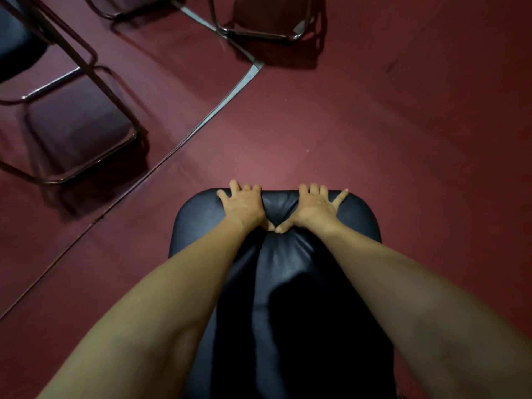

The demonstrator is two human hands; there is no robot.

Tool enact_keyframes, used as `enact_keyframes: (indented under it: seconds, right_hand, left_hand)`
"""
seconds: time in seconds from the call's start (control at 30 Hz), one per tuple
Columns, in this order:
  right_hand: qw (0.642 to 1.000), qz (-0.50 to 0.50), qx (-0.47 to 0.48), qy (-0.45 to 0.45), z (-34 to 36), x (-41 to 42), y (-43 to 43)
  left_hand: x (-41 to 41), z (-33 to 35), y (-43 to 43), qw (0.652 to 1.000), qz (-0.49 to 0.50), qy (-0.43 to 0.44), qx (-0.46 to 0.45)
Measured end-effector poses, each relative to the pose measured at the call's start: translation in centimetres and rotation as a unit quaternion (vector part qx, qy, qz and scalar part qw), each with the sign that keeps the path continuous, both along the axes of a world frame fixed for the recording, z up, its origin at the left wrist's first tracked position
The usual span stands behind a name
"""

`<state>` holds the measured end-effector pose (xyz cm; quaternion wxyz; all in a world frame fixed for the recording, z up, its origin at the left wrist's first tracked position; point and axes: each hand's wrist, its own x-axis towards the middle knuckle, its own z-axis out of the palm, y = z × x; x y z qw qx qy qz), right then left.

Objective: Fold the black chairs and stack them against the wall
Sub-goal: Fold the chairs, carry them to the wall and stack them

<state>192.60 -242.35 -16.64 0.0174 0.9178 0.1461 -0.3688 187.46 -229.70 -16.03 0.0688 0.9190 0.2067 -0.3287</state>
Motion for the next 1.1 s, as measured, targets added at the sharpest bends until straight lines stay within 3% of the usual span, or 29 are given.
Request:
enact_keyframes:
  seconds: [0.43,0.63,1.1]
  right_hand:
    - [0.997,0.065,0.033,0.02,2.3,0.0,-1.4]
    - [0.996,0.074,0.048,-0.011,7.3,-5.0,-3.1]
    - [0.995,0.08,0.049,0.022,21.1,-12.8,-6.1]
  left_hand:
    - [-0.2,1.7,1.9,0.994,-0.011,0.054,-0.094]
    - [-4.4,7.2,0.1,0.995,-0.038,0.079,-0.054]
    - [-12.8,21.3,-3.3,0.995,-0.005,0.046,-0.094]
